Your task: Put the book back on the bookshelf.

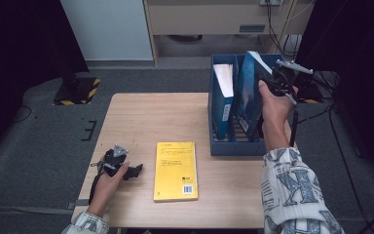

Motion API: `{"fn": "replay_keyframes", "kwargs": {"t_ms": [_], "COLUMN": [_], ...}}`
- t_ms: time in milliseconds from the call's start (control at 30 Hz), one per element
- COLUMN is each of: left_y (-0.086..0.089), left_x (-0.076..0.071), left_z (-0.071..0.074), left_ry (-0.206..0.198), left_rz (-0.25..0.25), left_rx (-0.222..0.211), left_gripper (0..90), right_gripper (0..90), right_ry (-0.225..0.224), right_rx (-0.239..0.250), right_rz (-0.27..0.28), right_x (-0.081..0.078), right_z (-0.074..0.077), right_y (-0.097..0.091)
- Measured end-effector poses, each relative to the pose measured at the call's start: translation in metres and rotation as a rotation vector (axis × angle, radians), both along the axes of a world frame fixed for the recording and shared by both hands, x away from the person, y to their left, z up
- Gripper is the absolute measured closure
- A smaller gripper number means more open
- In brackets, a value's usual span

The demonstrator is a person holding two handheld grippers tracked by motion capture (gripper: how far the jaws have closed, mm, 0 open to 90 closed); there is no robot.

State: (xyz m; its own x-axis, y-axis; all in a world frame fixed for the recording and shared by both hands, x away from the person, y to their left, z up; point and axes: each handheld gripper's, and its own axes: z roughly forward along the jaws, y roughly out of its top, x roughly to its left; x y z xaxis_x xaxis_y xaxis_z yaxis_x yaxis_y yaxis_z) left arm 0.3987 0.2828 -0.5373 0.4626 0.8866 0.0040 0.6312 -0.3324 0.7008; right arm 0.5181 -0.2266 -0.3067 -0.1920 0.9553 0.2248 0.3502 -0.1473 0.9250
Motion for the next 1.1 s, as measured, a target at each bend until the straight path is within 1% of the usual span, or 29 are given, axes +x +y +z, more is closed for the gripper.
{"fn": "replay_keyframes", "kwargs": {"t_ms": [133,367,633,800,900,1000,1100], "left_y": [0.0,0.0,-0.001,-0.001,-0.001,-0.001,-0.001], "left_x": [0.0,0.0,0.0,0.001,0.001,0.001,0.001], "left_z": [0.0,0.0,0.0,0.0,0.0,0.0,0.0], "left_ry": [0.001,0.001,0.002,0.002,0.004,0.004,0.005], "left_rz": [-0.001,-0.002,-0.001,-0.002,-0.006,-0.007,-0.009], "left_rx": [0.0,0.0,-0.003,-0.003,0.002,0.003,0.004], "left_gripper": [0.0,0.0,0.0,0.0,0.0,0.0,0.0], "right_gripper": [73.5,73.5,73.5,73.5,73.5,73.5,73.5], "right_ry": [-0.01,-0.016,-0.008,0.002,0.006,0.009,0.013], "right_rx": [0.006,-0.024,-0.037,-0.031,-0.037,-0.037,-0.046], "right_rz": [-0.005,-0.013,-0.008,-0.002,-0.004,-0.005,-0.006], "right_x": [0.004,0.009,0.012,0.013,0.014,0.015,0.016], "right_z": [-0.006,-0.016,-0.029,-0.037,-0.043,-0.047,-0.049], "right_y": [0.002,0.009,0.015,0.018,0.02,0.021,0.022]}}
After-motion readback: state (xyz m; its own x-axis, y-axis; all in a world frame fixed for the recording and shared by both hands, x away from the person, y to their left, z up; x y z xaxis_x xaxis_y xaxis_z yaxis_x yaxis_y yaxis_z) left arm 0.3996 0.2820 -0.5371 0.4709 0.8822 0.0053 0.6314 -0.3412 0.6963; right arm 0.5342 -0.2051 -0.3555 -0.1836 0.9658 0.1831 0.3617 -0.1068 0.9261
